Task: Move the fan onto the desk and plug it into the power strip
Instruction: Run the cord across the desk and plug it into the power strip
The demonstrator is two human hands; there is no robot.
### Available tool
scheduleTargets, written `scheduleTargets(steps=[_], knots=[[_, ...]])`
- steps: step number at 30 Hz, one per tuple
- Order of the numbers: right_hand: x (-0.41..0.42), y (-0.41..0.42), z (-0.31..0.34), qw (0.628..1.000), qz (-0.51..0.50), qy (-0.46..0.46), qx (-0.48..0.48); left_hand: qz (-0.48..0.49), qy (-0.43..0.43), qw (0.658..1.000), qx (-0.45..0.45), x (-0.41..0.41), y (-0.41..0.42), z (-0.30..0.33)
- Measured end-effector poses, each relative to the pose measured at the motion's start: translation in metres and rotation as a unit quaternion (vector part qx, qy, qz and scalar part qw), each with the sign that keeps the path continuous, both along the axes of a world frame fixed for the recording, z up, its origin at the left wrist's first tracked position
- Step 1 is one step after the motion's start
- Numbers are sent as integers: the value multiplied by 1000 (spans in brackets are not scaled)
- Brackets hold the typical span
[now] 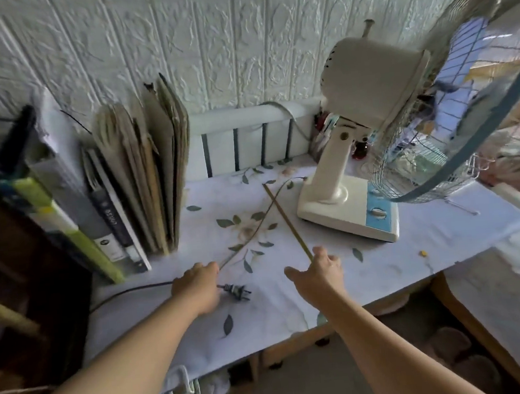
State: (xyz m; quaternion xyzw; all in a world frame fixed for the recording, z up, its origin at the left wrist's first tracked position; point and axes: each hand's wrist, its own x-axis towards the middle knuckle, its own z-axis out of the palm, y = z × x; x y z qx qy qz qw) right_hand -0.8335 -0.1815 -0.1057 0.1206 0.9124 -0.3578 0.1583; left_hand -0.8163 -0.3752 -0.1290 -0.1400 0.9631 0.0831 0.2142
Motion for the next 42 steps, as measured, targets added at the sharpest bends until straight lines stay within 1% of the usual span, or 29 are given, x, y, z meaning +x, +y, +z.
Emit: scheduleTargets(steps=[3, 5, 9, 12, 16, 19, 20, 22, 23, 25, 27, 28, 30, 32, 36, 38, 40, 42], knots=[[1, -5, -7, 1000, 5, 4, 9, -22, 59, 995, -82, 4, 1, -11], [2, -9, -10, 1000, 3, 3, 18, -14, 89, 991, -95, 7, -2, -12], [6, -20, -1, 1000, -7, 20, -2, 0, 146, 989, -33, 11, -14, 7], [10, -32, 20, 999, 11, 33, -29, 8, 178, 984, 21, 14, -23, 42], [18, -49, 57, 997, 46, 33, -46, 15, 186, 979, 86, 14, -29, 96], [24, -59, 92, 995, 66, 26, -64, -8, 201, 973, 113, 14, -30, 134], [24, -62, 104, 994, 63, 29, -89, -19, 203, 972, 119, 15, -30, 146], [22, -70, 127, 976, 35, 15, -215, -43, 208, 969, 128, 17, -30, 169], [19, -74, 135, 958, 21, -1, -287, -56, 210, 967, 131, 18, -30, 178], [14, -80, 160, 918, -4, -28, -395, -78, 219, 963, 136, 23, -30, 199], [11, -83, 178, 881, -31, -58, -469, -95, 220, 960, 142, 30, -29, 217], [11, -85, 184, 873, -35, -66, -483, -102, 218, 959, 148, 33, -29, 224], [13, -89, 194, 865, -35, -67, -496, -110, 217, 956, 165, 38, -32, 236], [14, -93, 202, 858, -70, -54, -506, -117, 219, 955, 162, 45, -37, 244], [17, -93, 215, 886, -125, 1, -446, -100, 205, 967, 111, 65, -54, 251], [18, -90, 220, 890, -141, 31, -433, -81, 195, 972, 100, 76, -64, 251], [20, -89, 225, 894, -142, 47, -423, -54, 173, 977, 110, 87, -72, 250], [24, -91, 228, 903, -134, 45, -406, -26, 124, 981, 145, 102, -78, 247]])
